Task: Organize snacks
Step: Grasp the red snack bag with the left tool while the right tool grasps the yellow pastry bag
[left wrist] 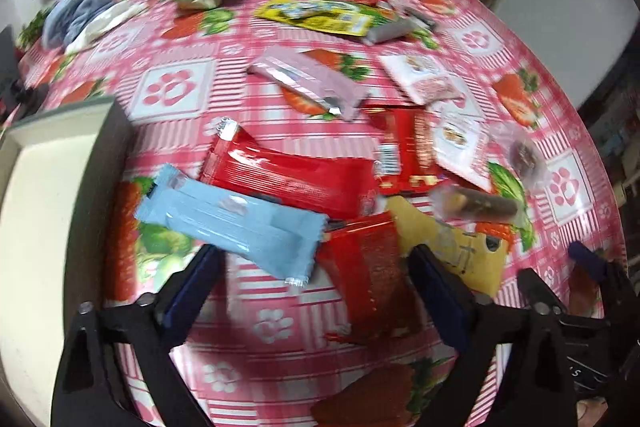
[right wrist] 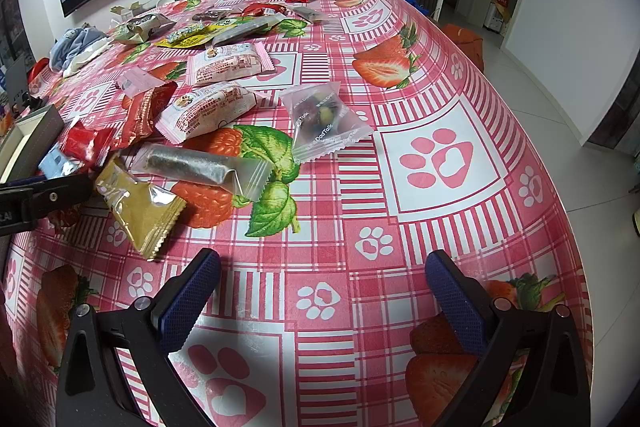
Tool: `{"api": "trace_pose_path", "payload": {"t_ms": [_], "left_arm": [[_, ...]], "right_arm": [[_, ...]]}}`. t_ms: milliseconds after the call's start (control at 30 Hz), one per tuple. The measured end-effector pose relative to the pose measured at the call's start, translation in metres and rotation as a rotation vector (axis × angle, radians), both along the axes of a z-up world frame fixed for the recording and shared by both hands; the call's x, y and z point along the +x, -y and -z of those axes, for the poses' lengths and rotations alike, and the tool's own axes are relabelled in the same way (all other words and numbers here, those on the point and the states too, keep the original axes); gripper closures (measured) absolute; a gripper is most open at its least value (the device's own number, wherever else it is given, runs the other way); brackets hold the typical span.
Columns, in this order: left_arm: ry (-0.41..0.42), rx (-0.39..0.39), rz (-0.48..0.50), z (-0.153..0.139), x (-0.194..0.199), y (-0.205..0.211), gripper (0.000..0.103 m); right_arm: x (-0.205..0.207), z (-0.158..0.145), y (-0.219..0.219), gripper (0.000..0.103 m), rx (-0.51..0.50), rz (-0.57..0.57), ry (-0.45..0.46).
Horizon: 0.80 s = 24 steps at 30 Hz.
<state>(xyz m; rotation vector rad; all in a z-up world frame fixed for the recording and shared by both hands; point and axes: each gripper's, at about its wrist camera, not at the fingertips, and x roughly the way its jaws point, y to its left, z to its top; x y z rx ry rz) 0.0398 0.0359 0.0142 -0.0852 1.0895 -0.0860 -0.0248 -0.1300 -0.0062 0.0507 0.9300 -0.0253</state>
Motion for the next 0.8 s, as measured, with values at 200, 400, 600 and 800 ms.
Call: {"api": "trace_pose_path", "payload": {"t_ms": [200,400,600,800], "left_arm": [[0.008,0.008,0.008,-0.004,-0.012,0.001,0.055],[0.019,-0.078,0.003,-0.004,-0.044,-0.022,0.067],[0.026,-0.105,0.018,-0.005,-0.052,-0.026,0.066],[0.037,-0.076,0.035,-0.007,-0.049,-0.021,0.066]], "right_arm": [[0.000,0.000,0.000,0.001,0.000,0.001,0.000],[0.000,0.000,0.000,0.001,0.001,0.003,0.000],[0.001,0.001,0.011,0.001,0.001,0.005,0.000],[-0.002,-0.015,0.012,0.001,0.173,-0.180,-0.017]]}}
